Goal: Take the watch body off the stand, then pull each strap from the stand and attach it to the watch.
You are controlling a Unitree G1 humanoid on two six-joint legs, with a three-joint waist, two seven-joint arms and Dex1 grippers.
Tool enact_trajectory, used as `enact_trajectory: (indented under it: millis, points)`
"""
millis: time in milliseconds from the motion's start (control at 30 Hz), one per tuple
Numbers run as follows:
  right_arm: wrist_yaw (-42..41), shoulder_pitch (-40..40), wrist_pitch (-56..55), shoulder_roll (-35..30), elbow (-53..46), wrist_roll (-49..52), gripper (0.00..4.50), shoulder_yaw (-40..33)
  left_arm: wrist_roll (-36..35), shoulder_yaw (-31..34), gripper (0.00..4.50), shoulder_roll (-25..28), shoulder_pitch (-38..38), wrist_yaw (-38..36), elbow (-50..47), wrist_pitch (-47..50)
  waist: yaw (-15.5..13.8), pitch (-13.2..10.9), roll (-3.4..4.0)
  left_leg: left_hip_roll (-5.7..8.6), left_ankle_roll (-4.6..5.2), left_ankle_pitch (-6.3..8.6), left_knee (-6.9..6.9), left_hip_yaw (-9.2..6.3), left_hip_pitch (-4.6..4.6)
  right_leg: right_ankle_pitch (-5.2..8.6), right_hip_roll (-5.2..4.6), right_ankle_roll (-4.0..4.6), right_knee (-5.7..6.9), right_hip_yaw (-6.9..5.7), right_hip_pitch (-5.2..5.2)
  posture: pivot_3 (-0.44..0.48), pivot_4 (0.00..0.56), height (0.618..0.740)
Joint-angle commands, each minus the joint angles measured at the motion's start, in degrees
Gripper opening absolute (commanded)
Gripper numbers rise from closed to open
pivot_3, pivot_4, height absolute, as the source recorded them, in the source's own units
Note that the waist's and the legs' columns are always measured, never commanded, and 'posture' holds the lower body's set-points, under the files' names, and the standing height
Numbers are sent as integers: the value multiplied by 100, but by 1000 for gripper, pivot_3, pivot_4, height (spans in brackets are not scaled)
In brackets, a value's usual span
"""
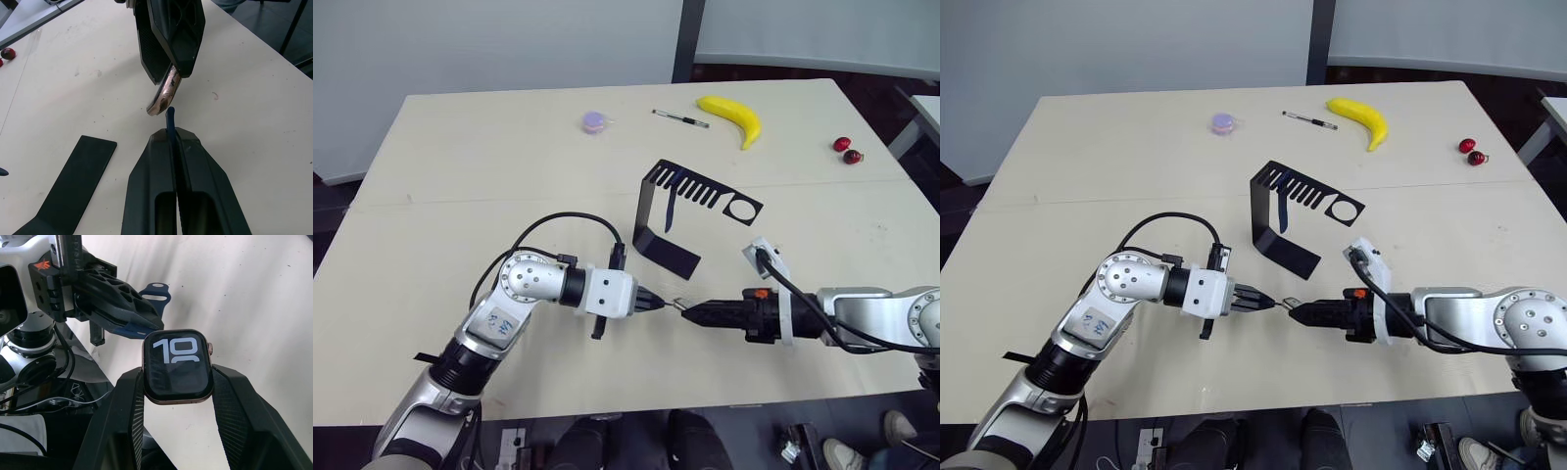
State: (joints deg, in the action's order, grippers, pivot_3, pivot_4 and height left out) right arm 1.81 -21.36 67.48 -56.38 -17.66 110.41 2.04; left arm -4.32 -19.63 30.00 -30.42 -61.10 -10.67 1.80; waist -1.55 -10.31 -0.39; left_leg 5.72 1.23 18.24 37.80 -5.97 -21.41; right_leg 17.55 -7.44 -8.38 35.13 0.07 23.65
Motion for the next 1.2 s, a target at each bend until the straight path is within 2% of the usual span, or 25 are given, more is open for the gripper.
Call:
enact_trajectory:
  millis: [33, 400, 1200]
  points:
    - [-91, -34, -49, -116, -144, 50, 1486, -13, -58, 86, 0, -10, -82, 31, -138, -51, -1, 0, 0, 0, 0, 0, 1, 0, 0, 0, 0, 0, 0, 0, 0, 0, 150, 740]
    - [-152, 9, -25, -84, -173, -204, 1486, -2, -80, 99, 0, 0, -78, 15, -192, -11, -2, 0, 0, 0, 0, 0, 1, 0, -1, 0, 1, 0, 0, -1, 0, 0, 150, 740]
    - [-53, -35, -170, -78, -177, 7, 1486, 53, -59, 54, 0, -86, -126, 9, -156, 13, -1, 0, 0, 0, 0, 0, 1, 0, -1, 0, 1, 0, 0, -1, 0, 0, 150, 740]
